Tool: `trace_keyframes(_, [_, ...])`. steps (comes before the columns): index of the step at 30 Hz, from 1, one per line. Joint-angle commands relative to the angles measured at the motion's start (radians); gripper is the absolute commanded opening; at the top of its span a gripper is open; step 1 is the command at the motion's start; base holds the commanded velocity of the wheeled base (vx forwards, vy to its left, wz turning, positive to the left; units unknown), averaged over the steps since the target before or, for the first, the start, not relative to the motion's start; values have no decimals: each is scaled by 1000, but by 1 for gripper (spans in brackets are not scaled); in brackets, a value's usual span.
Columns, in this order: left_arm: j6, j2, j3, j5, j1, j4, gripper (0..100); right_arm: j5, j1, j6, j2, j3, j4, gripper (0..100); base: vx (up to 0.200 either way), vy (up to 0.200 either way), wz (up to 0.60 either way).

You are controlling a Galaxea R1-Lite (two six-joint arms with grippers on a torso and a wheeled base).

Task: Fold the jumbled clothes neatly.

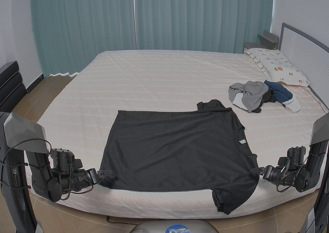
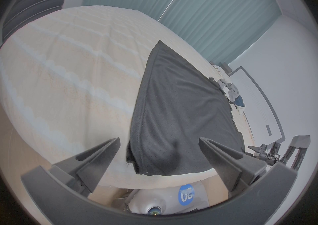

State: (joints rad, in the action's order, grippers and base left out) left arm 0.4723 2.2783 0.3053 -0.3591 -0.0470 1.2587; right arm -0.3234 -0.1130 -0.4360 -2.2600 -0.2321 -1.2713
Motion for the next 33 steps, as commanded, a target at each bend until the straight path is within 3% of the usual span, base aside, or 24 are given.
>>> trace_keyframes(1, [-12,41,11,-1,9,-2,100,-2,6,0,-7,0,0,100,0,0,0])
trace_keyframes(11, [-14,44,38,-6,4,-7,100,-29,12,-7,-12,0,-2,100,0,0,0])
trace_keyframes(18, [-14,35,101,-6,-30,-114,100,-29,12,-32,-9,-4,-3,100,0,0,0])
trace_keyframes(28, [-17,35,92,-4,-31,-113,100,-31,10,-32,-12,-10,-3,100,0,0,0])
trace_keyframes(29, [-17,35,92,-4,-31,-113,0,-31,10,-32,-12,-10,-3,100,0,0,0])
trace_keyframes(33, [-17,29,63,2,-16,-108,0,-29,6,-32,-10,-9,-3,100,0,0,0])
